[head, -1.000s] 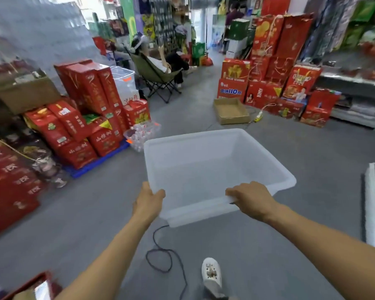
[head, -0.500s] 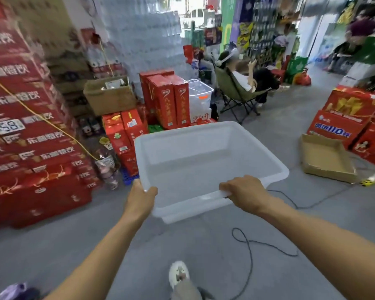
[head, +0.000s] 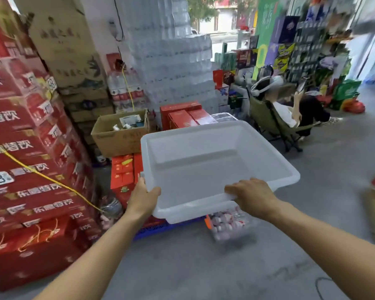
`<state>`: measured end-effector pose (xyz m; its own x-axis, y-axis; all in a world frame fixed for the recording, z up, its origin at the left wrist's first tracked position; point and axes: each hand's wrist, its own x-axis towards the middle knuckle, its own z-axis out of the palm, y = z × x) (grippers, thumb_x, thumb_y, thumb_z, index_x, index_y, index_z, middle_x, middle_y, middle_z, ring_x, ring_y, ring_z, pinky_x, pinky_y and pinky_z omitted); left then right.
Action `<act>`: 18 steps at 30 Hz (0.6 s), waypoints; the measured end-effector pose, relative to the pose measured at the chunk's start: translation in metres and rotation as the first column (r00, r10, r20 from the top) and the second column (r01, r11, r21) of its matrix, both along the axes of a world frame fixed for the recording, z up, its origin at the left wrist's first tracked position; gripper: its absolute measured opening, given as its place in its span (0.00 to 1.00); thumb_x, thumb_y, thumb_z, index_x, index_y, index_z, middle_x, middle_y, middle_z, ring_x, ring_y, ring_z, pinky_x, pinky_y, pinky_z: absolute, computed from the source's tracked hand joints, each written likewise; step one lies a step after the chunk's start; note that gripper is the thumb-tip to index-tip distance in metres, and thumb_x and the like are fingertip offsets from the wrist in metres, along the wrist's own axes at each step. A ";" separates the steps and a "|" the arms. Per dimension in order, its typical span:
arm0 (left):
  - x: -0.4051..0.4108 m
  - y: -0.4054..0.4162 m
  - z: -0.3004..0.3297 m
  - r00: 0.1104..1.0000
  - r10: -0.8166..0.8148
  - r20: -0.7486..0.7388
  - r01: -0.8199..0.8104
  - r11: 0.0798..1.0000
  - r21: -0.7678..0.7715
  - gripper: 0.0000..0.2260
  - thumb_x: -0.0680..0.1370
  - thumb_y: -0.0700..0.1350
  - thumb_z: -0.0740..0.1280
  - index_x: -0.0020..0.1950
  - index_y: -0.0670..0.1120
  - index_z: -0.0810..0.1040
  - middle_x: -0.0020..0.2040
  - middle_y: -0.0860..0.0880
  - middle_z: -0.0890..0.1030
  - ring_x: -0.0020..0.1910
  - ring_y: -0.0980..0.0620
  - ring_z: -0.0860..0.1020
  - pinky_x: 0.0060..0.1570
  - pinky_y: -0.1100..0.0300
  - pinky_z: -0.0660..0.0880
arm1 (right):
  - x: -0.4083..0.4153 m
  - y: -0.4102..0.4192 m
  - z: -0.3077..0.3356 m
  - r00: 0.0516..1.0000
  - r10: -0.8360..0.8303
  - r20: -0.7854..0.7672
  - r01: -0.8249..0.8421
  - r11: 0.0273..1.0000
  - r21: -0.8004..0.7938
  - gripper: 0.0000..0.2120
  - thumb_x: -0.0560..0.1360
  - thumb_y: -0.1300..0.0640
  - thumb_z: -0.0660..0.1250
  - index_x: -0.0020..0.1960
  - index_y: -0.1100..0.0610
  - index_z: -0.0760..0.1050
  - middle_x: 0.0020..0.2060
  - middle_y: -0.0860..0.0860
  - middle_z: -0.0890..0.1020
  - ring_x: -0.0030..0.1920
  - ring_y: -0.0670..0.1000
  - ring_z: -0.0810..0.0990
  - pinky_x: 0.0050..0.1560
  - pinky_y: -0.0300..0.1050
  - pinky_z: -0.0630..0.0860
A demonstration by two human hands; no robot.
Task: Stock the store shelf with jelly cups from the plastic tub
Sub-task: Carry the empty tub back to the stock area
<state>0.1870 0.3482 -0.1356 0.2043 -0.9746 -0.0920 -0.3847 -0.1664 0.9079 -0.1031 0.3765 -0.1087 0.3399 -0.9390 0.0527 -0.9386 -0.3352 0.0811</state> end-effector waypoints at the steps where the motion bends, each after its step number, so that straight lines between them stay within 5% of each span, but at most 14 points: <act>1: -0.004 -0.026 0.004 1.000 -0.014 -0.008 0.014 1.000 0.005 0.17 0.70 0.46 0.66 0.58 0.51 0.71 0.52 0.52 0.81 0.51 0.48 0.80 0.56 0.46 0.76 | -0.004 -0.028 0.002 1.000 -0.002 0.000 0.002 1.000 -0.006 0.09 0.75 0.58 0.60 0.52 0.48 0.73 0.47 0.47 0.81 0.51 0.53 0.78 0.44 0.42 0.60; 11: -0.040 -0.315 0.011 0.997 0.054 -0.060 -0.053 0.998 0.027 0.13 0.76 0.42 0.65 0.59 0.44 0.70 0.51 0.47 0.78 0.49 0.47 0.78 0.41 0.56 0.74 | -0.036 -0.336 0.009 0.994 0.109 -0.024 -0.110 0.992 -0.057 0.06 0.77 0.56 0.60 0.50 0.48 0.73 0.47 0.49 0.82 0.49 0.55 0.79 0.41 0.43 0.65; 18: -0.063 -0.496 0.002 0.977 0.165 -0.134 -0.146 0.979 0.142 0.15 0.77 0.36 0.62 0.64 0.41 0.68 0.56 0.43 0.77 0.51 0.45 0.77 0.43 0.55 0.74 | -0.049 -0.539 0.002 0.987 0.156 -0.039 -0.155 0.987 0.034 0.07 0.76 0.57 0.62 0.52 0.49 0.74 0.48 0.49 0.82 0.51 0.57 0.79 0.43 0.44 0.68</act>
